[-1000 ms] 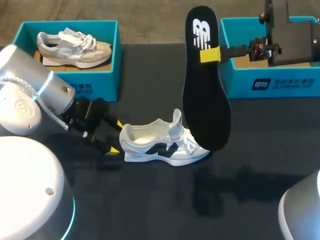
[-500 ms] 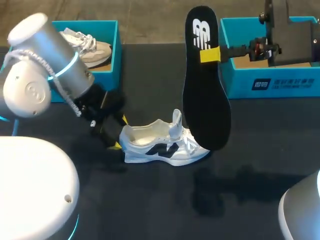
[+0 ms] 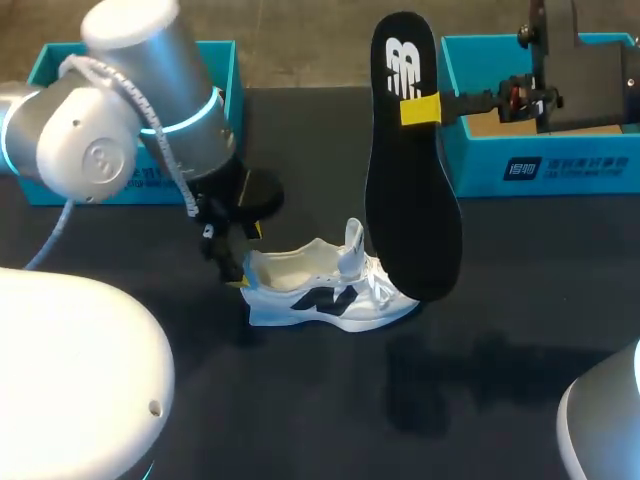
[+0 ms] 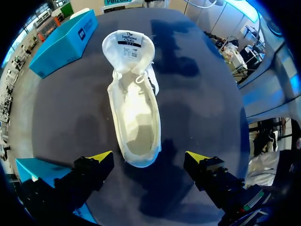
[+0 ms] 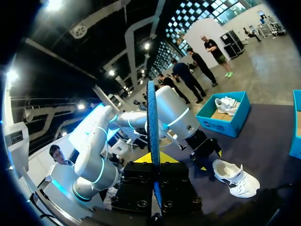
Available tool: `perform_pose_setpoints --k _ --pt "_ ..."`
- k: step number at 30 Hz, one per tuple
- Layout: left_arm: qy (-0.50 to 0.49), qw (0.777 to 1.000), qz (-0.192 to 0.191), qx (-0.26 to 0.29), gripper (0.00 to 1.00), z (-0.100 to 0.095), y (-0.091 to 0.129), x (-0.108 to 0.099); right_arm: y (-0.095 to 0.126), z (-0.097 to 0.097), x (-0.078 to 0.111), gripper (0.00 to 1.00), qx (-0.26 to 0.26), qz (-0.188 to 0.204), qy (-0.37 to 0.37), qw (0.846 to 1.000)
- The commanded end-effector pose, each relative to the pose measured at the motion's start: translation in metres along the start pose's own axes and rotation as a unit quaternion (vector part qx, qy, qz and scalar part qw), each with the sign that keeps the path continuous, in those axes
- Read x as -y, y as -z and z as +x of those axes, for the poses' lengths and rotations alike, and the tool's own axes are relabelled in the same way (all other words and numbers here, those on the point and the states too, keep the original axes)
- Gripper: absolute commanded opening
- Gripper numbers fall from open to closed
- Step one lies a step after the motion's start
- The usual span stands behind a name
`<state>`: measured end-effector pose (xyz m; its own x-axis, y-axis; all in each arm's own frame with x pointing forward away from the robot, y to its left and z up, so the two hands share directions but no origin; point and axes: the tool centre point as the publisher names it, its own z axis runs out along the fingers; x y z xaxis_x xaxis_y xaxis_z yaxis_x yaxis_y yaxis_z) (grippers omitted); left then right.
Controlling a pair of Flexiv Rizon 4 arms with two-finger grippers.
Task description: Take the shoe out of the shoebox, open the shoe tongue, remove and reinsert the insole, then place the shoe into the shoebox
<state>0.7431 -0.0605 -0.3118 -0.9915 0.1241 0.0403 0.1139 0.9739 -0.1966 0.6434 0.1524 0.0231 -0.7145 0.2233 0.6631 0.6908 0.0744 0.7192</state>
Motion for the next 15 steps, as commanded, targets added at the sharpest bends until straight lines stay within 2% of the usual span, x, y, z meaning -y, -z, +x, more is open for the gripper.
perform_pose_setpoints --k 1,15 --pt "0.003 0.997 -0.076 0.008 1.0 0.0019 0.0064 0.0041 -0.0027 -0.001 -0.0011 0.0 0.0 0.0 0.0 1.0" --pt "0.013 0.997 -0.068 0.016 1.0 0.0036 0.009 0.0023 -0.0027 -0.001 -0.0011 0.0 0.0 0.0 0.0 1.0"
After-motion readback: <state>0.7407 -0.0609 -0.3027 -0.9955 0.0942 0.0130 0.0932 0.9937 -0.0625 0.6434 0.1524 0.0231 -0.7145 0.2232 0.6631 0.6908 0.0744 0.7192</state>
